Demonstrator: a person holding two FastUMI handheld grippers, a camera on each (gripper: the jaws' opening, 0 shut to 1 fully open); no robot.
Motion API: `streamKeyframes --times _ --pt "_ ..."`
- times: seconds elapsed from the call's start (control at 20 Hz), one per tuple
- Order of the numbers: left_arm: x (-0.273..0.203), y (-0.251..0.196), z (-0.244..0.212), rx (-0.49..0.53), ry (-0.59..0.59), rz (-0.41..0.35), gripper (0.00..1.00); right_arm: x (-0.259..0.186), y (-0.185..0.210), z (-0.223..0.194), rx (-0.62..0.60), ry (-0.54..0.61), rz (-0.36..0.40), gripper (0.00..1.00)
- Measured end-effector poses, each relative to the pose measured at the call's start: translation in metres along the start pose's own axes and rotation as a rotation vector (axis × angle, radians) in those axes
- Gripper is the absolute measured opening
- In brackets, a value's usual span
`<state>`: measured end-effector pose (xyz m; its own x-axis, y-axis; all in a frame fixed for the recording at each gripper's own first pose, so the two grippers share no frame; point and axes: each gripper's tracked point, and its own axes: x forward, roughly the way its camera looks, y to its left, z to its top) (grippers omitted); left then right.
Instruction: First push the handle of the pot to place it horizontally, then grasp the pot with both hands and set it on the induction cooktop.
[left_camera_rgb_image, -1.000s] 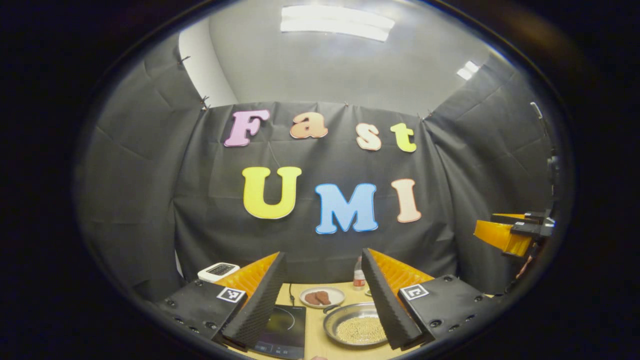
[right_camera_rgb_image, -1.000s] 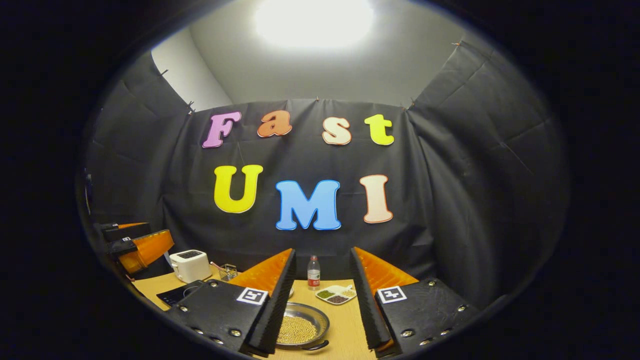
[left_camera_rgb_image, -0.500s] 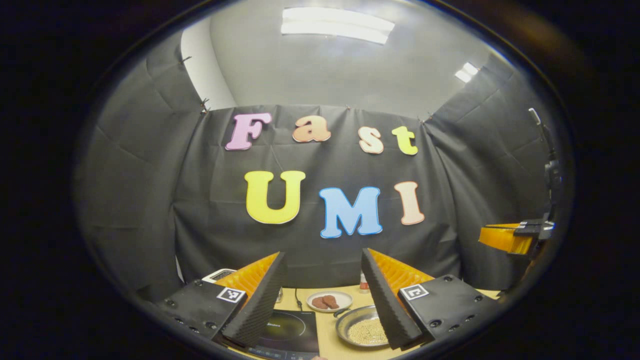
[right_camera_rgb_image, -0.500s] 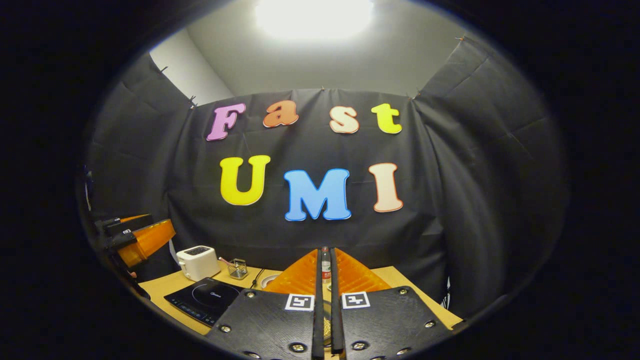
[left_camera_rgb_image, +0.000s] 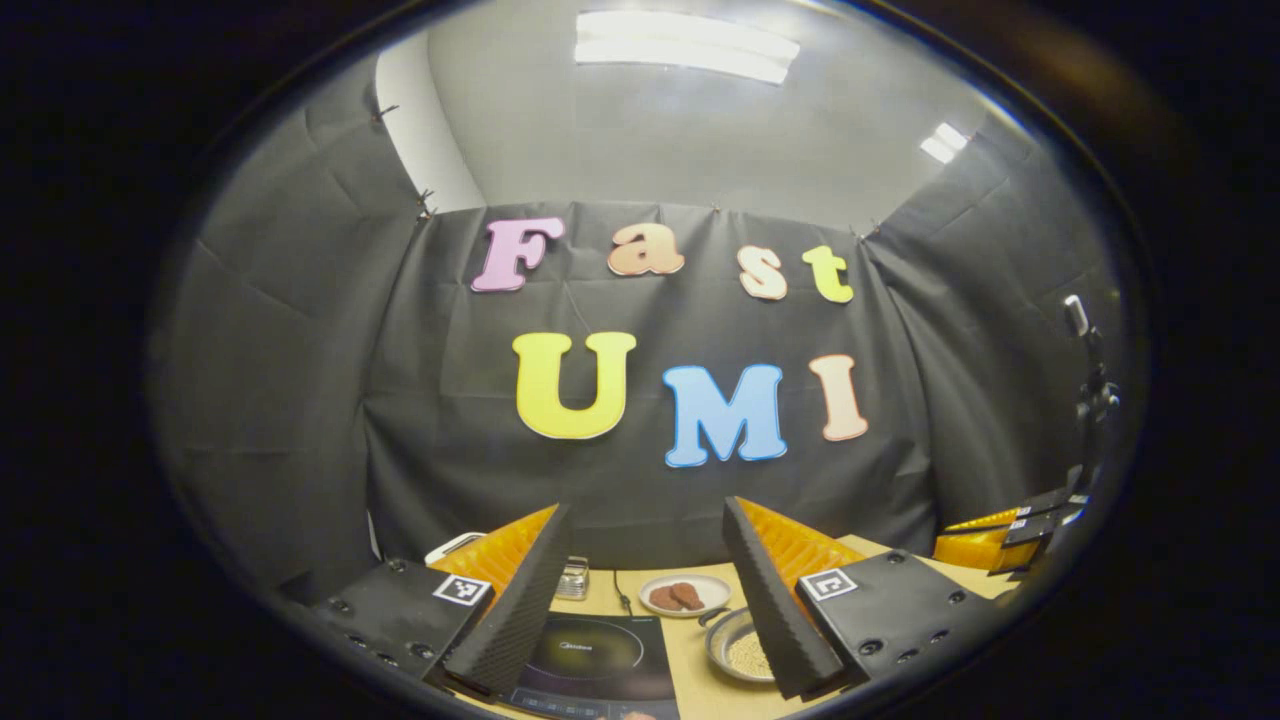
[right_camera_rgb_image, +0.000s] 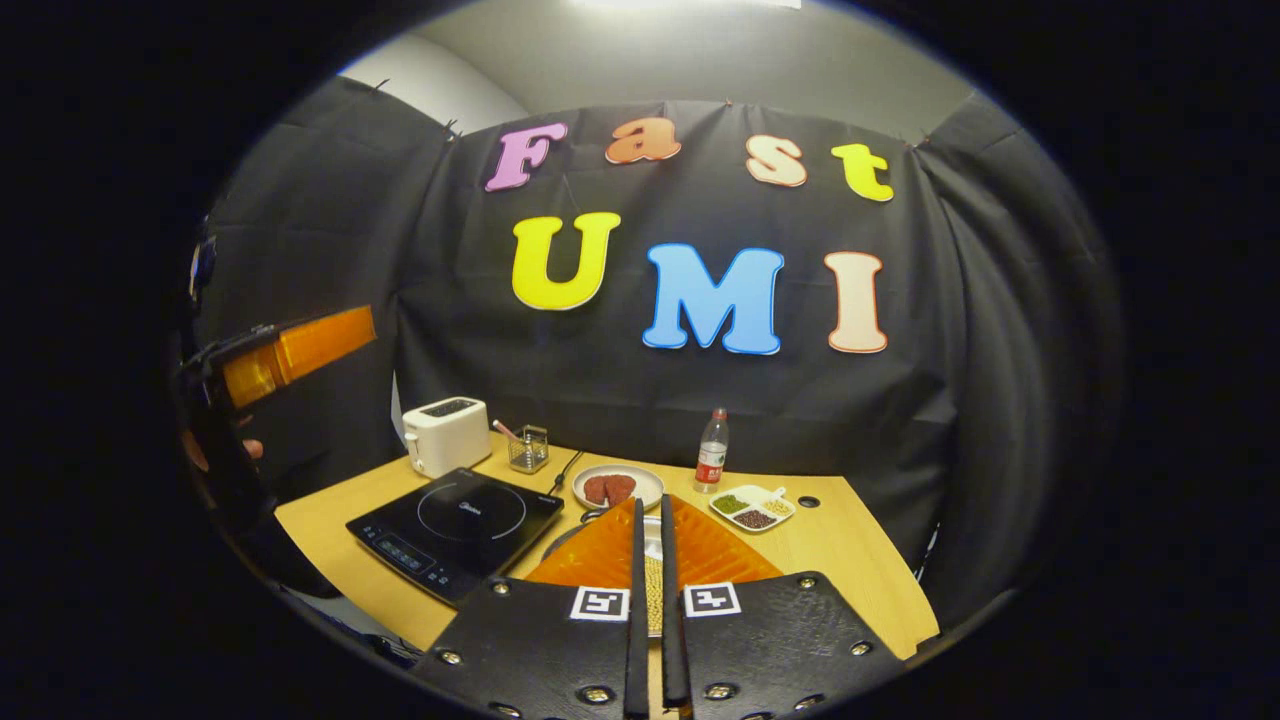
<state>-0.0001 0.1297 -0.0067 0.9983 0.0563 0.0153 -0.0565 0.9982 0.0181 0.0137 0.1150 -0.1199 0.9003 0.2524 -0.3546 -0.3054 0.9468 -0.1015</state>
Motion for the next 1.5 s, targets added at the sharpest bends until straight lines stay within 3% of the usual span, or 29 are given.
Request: streamKeyframes --times 0.05,0.1,0.4,0.45,0.6,0.9,1.2,1.25,1.35,1.5 --pt "0.002 -0.001 -0.002 0.002 0.005 0.006 0.96 0.003 0.002 -0.006 -0.01 0.019 0.027 0.06" --pt "0.005 -0.002 -0.003 0.003 0.004 0.013 1.0 0.006 0.006 -0.014 -0.017 0.04 0.063 0.06" --pt "0.024 -0.023 -0.016 0.023 0.027 0.059 0.96 0.019 0.015 -0.068 -0.082 0.174 0.245 0.06" --pt "0.026 -0.025 -0.017 0.027 0.031 0.063 1.0 0.021 0.018 -0.08 -0.083 0.209 0.281 0.06" --pt "0.034 -0.032 -0.019 0.038 0.038 0.085 0.97 0.018 0.03 -0.116 -0.084 0.325 0.403 0.06" --pt "0.047 -0.037 -0.029 0.047 0.062 0.14 0.94 0.023 0.033 -0.181 -0.088 0.542 0.545 0.06" --pt "0.059 -0.041 -0.039 0.072 0.092 0.164 0.96 0.04 0.01 -0.219 -0.042 0.673 0.536 0.06" --pt "0.061 -0.043 -0.041 0.078 0.095 0.167 0.93 0.044 0.007 -0.225 -0.034 0.688 0.527 0.06" --pt "0.064 -0.048 -0.042 0.077 0.097 0.168 1.0 0.049 -0.002 -0.231 -0.03 0.712 0.51 0.06" --pt "0.069 -0.053 -0.046 0.084 0.103 0.171 1.0 0.055 -0.01 -0.239 -0.021 0.733 0.492 0.04"
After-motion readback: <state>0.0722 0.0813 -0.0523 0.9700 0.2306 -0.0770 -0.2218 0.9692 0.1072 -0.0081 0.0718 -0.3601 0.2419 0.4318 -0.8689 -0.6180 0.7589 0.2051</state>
